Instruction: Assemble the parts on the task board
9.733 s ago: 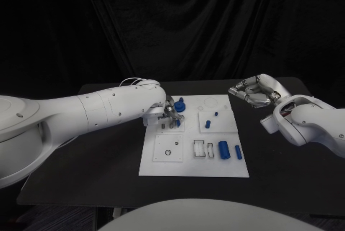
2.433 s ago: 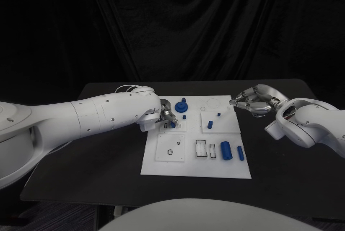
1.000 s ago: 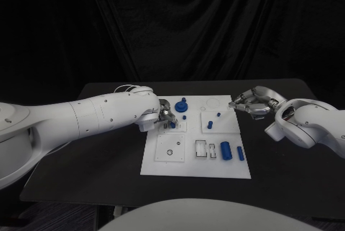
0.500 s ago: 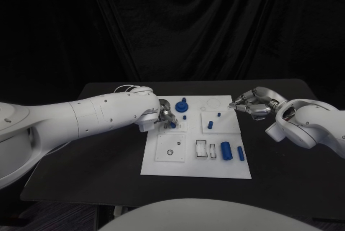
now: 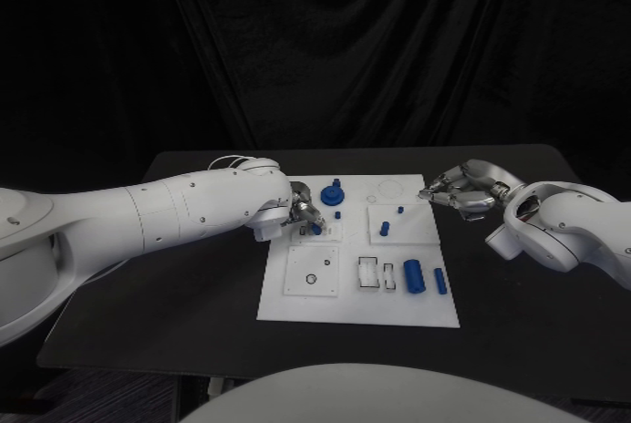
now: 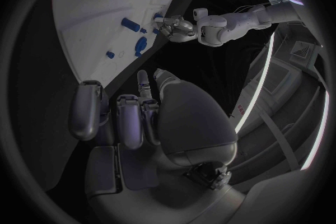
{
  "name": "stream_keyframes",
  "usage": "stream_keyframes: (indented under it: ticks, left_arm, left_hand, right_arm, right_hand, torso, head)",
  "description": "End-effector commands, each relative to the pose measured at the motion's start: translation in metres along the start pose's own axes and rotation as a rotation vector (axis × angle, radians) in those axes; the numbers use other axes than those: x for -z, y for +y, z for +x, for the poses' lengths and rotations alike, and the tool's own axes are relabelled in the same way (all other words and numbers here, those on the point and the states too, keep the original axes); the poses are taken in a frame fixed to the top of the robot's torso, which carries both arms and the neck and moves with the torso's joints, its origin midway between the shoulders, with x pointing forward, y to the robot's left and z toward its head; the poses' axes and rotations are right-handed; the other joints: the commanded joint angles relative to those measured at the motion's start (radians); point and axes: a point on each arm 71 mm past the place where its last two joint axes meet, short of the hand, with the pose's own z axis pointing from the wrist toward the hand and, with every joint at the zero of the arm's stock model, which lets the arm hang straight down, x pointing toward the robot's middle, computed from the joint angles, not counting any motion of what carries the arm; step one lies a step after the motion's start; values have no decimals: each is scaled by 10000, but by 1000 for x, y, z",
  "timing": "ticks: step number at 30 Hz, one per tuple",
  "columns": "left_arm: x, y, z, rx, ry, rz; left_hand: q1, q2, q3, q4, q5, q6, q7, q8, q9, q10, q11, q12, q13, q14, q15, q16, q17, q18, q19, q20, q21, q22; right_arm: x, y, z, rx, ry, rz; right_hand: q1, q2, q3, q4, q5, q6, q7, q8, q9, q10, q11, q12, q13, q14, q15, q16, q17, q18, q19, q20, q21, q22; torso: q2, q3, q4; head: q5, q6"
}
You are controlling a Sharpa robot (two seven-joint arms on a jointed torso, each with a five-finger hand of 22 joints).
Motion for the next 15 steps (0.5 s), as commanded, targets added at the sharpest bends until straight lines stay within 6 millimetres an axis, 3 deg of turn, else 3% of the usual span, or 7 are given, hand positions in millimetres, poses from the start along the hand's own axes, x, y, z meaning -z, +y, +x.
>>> stream_keyframes:
  ticks: [1, 5, 15]
  left_arm:
    - [-5, 9, 14, -264, 632, -403]
    - [-5, 10, 14, -285, 677, -426]
    - [-5, 10, 14, -288, 704, -444]
  left_hand:
    - [-167, 91, -180, 116, -463, -9, 19, -140, 30, 650, 53, -76, 2226, 1058, 19, 66, 2633, -138, 1053, 58, 30, 2634]
    - [-542, 36, -818, 603, -1154, -17, 103, -412, 29, 620, 133, -102, 2205, 1058, 84, 66, 2633, -138, 1053, 119, 30, 2634]
    - [-932, -30, -1898, 1353, -1590, 24, 198, -887, -36, 599, 225, -117, 2199, 1058, 171, 66, 2633, -138, 1053, 211, 30, 2634]
  right_arm:
    - [0, -2, 2, 28, 144, 207]
    - [0, -2, 2, 29, 168, 220]
    - [0, -3, 2, 30, 244, 267]
  right_hand:
    - [72, 29, 31, -8, 20, -66, 14, 39, 15, 882, 48, -43, 2465, 771, 27, -66, 1728, 123, -73, 7, -35, 1605]
    - [73, 30, 31, -5, 21, -70, 16, 42, 16, 870, 50, -52, 2452, 765, 28, -83, 1713, 132, -89, 8, -77, 1592]
    - [73, 28, 30, -4, 21, -73, 18, 43, 16, 865, 51, -55, 2447, 763, 29, -89, 1707, 137, -99, 9, -102, 1585]
  torso:
    - [1, -1, -11]
    - [-1, 0, -16]
    - [-1, 3, -9]
  head:
    - [13, -2]
    - [20, -2]
    - [19, -2]
